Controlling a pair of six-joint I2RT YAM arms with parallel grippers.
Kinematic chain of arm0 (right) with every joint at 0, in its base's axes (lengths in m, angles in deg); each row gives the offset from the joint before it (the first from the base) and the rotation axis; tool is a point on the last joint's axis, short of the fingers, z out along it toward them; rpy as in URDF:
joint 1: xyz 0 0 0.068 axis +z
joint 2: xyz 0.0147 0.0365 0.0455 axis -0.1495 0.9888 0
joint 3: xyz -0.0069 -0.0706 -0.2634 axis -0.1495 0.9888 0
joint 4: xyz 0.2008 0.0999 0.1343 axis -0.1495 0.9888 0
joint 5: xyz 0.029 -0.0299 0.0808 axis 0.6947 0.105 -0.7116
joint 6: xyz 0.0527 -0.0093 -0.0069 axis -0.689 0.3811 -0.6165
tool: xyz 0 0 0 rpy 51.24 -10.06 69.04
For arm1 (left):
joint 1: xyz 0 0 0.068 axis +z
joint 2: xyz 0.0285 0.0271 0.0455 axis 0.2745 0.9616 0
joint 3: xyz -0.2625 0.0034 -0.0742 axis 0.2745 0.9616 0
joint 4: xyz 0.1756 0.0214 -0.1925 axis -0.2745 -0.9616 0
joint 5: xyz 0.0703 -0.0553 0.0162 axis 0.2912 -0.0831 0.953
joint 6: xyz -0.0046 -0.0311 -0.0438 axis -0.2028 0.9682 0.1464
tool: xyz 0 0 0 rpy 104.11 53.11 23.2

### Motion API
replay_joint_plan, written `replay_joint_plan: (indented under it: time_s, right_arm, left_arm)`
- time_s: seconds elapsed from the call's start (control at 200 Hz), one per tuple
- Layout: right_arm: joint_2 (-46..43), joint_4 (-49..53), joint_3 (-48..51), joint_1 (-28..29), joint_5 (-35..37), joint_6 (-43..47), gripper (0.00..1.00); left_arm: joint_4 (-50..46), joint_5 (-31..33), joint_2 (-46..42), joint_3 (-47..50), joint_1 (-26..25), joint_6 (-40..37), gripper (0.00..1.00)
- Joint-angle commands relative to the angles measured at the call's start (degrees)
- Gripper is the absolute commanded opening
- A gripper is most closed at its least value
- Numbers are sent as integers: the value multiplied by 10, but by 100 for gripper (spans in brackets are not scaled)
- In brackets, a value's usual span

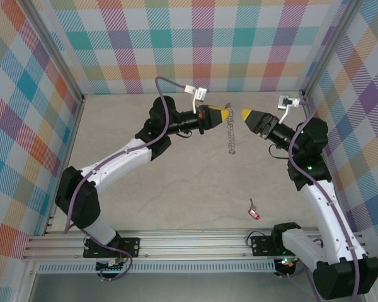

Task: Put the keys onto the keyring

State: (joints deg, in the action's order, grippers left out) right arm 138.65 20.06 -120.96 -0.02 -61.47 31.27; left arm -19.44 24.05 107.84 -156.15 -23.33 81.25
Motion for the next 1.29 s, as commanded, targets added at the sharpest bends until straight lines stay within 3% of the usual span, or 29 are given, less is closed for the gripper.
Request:
replay_joint_plan:
  time_s: [0.0, 0.235, 0.54, 0.855, 1.29]
  right_arm:
    - [-2, 229, 25, -3, 90, 8, 70]
    - [7, 389, 112, 16, 191, -38, 56]
    - [19, 551, 144, 99, 299, -99, 53]
    - [27, 614, 173, 158, 335, -161, 50]
    - [61, 587, 207, 180, 332, -201, 43]
  left_arm:
    - [-11, 33, -56, 20, 10, -53, 0]
    - [-25, 51, -98, 72, 10, -78, 0]
    - [-21, 51, -111, 108, 10, -92, 0]
    - [-40, 48, -126, 122, 10, -121, 0]
    - [-36, 29, -139, 127, 10, -132, 0]
